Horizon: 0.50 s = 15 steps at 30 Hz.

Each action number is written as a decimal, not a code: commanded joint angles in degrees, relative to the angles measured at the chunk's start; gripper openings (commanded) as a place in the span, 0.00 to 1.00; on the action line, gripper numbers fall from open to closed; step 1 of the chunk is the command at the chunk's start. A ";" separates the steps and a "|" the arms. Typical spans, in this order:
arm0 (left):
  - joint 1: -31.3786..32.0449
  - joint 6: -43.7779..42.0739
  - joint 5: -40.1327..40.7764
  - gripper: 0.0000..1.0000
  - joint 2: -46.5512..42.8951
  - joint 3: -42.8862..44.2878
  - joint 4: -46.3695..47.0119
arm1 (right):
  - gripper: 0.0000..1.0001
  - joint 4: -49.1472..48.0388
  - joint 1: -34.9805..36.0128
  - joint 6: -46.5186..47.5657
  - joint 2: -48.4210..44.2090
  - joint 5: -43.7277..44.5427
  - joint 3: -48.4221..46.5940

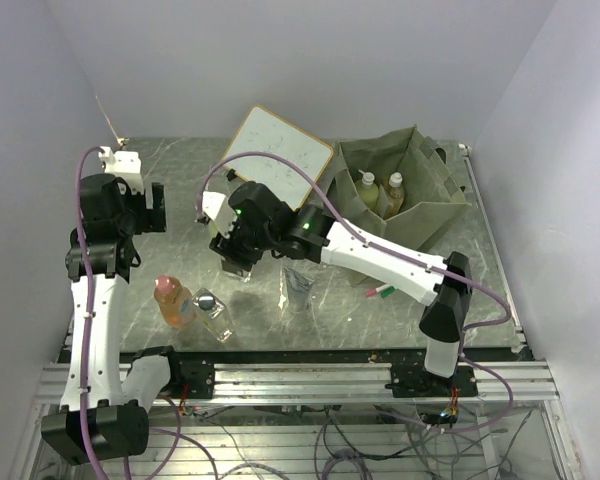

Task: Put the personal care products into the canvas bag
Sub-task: Pick up the care product from the center of the board.

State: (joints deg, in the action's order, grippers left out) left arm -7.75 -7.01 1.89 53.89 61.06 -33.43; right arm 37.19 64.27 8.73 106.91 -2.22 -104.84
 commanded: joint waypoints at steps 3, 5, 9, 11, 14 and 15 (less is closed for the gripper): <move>-0.60 0.54 -2.77 0.99 -0.02 1.26 4.03 | 0.00 -2.52 -0.98 2.46 -6.15 -0.63 -9.11; -0.66 0.67 -3.08 0.99 -0.08 1.26 4.20 | 0.00 -1.30 -1.18 2.83 -6.39 -0.70 -11.47; -0.60 0.80 -4.24 0.99 0.14 1.64 3.92 | 0.00 1.08 -1.42 3.92 -6.86 -0.41 -15.97; -0.60 0.60 -4.83 0.99 0.01 1.86 3.74 | 0.00 2.16 -1.44 4.62 -7.12 0.33 -18.23; -0.61 0.26 -5.86 0.99 -0.23 2.21 3.50 | 0.00 3.73 -1.54 5.75 -7.65 2.04 -22.10; -0.60 0.24 -6.37 0.99 -0.31 2.30 3.56 | 0.00 4.24 -1.67 6.07 -7.75 2.56 -23.33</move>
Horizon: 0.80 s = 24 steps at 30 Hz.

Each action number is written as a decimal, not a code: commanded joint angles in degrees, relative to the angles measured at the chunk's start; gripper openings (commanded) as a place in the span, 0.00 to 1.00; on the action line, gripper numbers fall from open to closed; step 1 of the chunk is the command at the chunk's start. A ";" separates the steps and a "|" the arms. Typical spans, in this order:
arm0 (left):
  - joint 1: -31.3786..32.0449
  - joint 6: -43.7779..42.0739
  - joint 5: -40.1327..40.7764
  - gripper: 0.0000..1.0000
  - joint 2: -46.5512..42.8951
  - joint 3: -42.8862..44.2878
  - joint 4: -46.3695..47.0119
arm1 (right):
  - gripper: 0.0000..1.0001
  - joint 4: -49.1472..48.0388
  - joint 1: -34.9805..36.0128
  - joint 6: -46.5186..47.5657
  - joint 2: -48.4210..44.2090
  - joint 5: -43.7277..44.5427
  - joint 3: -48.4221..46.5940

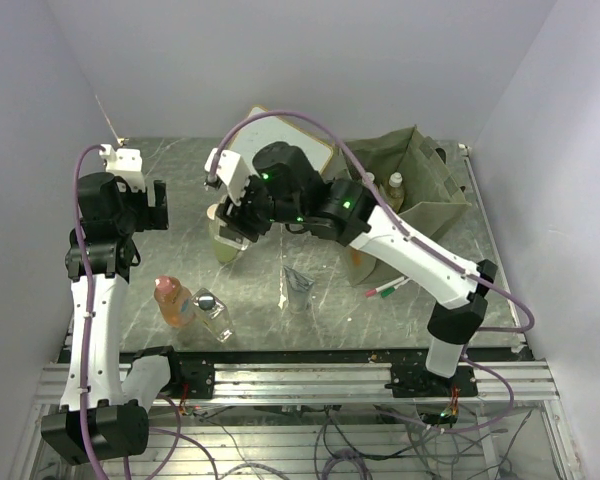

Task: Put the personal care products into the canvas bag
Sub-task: Pick up the care product from the center of the board, then place the care product in the canvas bag.

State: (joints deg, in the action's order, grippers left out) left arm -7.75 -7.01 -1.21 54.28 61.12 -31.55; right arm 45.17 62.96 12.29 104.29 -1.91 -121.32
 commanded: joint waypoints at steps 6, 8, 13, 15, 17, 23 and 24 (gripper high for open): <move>-0.60 -0.01 -8.03 0.99 -1.41 1.58 2.76 | 0.00 -2.46 -2.07 3.61 -6.62 5.23 -11.28; -0.59 0.14 -8.88 0.99 -1.51 1.22 2.91 | 0.00 -2.45 -3.74 3.49 -7.23 5.19 -11.88; -0.25 0.07 -9.91 0.99 -1.17 0.89 3.06 | 0.00 -2.39 -8.68 3.36 -9.95 5.36 -13.37; 0.18 -0.53 -9.90 0.99 -1.02 0.93 3.18 | 0.00 -2.29 -10.64 3.35 -11.18 5.64 -13.84; 1.46 -2.03 -9.01 0.99 -1.03 0.85 3.33 | 0.00 -2.28 -12.48 3.58 -12.55 6.43 -13.79; 9.53 -5.86 -6.62 0.99 2.30 3.71 1.40 | 0.00 -2.86 -19.33 3.96 -16.81 8.99 -12.45; 11.32 -6.22 -6.62 0.99 3.40 4.66 1.18 | 0.00 -2.93 -20.78 3.84 -17.31 9.18 -12.19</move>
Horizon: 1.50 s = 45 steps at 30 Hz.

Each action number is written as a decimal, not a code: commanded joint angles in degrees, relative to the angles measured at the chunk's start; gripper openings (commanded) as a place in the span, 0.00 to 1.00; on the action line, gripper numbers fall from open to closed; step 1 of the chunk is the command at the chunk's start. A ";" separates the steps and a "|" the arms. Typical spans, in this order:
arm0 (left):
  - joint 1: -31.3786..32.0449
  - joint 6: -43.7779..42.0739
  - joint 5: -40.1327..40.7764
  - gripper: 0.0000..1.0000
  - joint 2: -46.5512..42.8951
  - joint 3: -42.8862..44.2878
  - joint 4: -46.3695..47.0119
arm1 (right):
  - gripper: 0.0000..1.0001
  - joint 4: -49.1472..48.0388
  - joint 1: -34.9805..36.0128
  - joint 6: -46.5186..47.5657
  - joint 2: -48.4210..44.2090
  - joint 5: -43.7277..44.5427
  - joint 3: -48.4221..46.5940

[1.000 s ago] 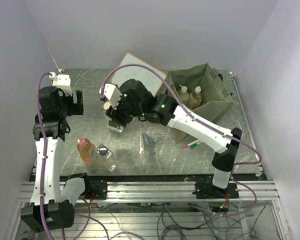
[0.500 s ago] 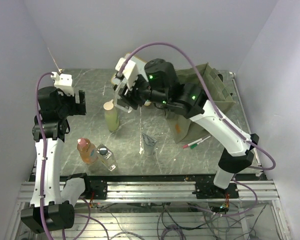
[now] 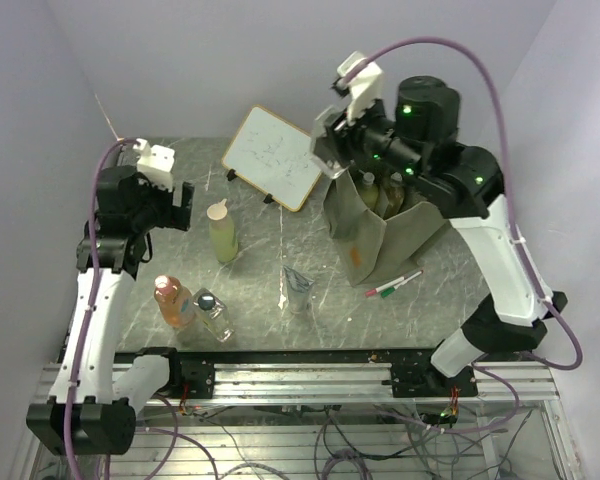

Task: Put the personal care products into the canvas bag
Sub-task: Place the care product in the canvas bag.

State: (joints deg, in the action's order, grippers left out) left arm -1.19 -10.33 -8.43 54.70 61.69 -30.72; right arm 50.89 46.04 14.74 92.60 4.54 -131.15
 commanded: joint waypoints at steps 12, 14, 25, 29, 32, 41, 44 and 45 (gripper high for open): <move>24.05 -6.81 -9.15 0.99 21.63 17.13 0.44 | 0.00 -10.57 -22.96 -3.54 -9.73 -5.86 7.29; 27.15 -7.01 -10.27 0.97 24.98 19.68 0.92 | 0.00 -11.95 -24.90 -4.50 -10.84 -7.06 11.05; 38.50 -1.21 -12.91 0.95 39.90 27.95 11.09 | 0.00 -16.22 -29.54 -8.35 -14.17 -11.92 23.13; 39.13 3.20 -10.80 0.94 44.47 30.49 16.40 | 0.00 -16.69 -29.94 -8.84 -13.58 -13.77 24.94; 39.28 6.12 -10.27 0.91 47.10 32.43 18.88 | 0.00 -17.15 -30.06 -9.40 -13.17 -15.14 26.21; 39.47 9.81 -12.58 0.68 48.05 30.24 23.27 | 0.00 -19.70 -30.33 -11.84 -13.50 -19.16 31.68; 39.48 9.31 -13.63 0.51 48.26 30.32 22.35 | 0.00 -20.20 -30.40 -12.55 -13.44 -19.72 32.92; 39.45 8.97 -13.79 0.44 48.26 30.33 21.99 | 0.00 -20.46 -30.34 -12.81 -13.40 -19.82 33.28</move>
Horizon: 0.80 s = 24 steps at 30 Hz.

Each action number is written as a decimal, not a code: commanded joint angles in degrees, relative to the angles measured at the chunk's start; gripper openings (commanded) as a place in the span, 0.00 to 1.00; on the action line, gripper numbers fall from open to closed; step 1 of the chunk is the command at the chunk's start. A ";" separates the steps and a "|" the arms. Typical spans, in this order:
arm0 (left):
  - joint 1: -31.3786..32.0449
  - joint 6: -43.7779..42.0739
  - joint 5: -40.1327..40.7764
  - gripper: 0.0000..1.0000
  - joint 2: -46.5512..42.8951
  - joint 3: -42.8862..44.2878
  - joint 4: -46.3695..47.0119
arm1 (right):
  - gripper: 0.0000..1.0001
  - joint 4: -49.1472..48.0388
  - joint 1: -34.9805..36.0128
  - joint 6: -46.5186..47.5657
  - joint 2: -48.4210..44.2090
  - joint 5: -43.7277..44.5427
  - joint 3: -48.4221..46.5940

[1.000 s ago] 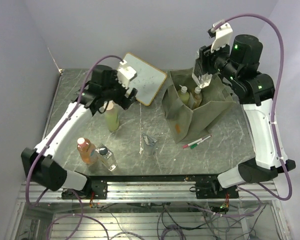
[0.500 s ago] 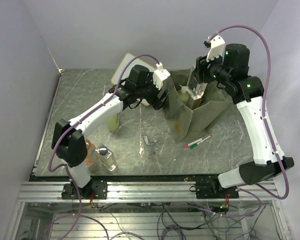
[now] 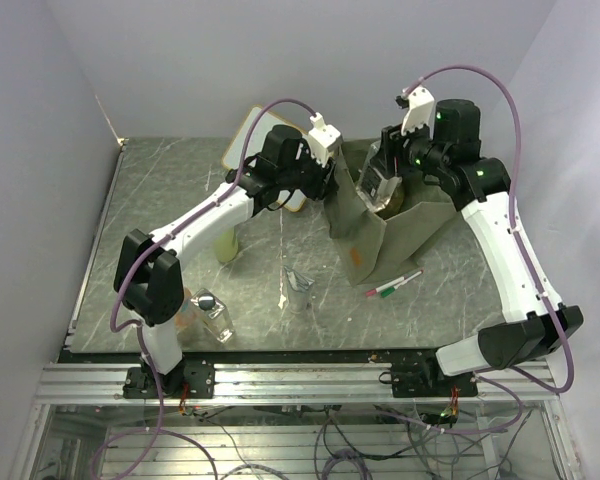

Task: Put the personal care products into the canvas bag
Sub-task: Place the care product in the canvas bag.

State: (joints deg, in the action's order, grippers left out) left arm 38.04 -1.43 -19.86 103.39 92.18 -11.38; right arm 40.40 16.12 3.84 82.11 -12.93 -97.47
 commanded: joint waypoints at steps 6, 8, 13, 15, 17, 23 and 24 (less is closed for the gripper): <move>0.21 -2.77 -1.15 0.08 -2.39 -1.59 1.74 | 0.00 -13.17 -0.43 -4.33 -3.96 -2.82 3.43; 0.19 -3.84 -0.67 0.07 -3.02 -1.75 1.14 | 0.00 -14.13 -0.39 -5.08 -4.06 -2.83 4.83; 0.21 -6.14 -0.75 0.07 -3.96 -0.58 -1.24 | 0.00 -17.48 -0.02 -7.10 -3.43 -2.86 7.80; 0.15 -6.95 -1.18 0.07 -4.16 -0.31 -1.93 | 0.00 -18.75 0.46 -7.58 -2.75 -2.41 8.56; 0.16 -7.34 -1.47 0.07 -4.04 0.02 -2.72 | 0.00 -19.91 1.13 -7.97 -1.97 -1.54 9.21; 0.22 -7.53 -3.03 0.07 -3.30 1.20 -4.23 | 0.00 -24.49 2.49 -9.37 -0.02 0.61 11.78; 0.17 -7.53 -3.24 0.07 -3.21 1.57 -4.56 | 0.00 -25.14 2.71 -9.53 0.25 0.91 12.15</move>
State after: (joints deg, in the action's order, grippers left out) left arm 38.04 -7.77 -20.82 101.14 91.13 -14.48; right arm 27.24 17.91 -3.31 82.41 -12.82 -85.25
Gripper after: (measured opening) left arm 0.078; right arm 0.482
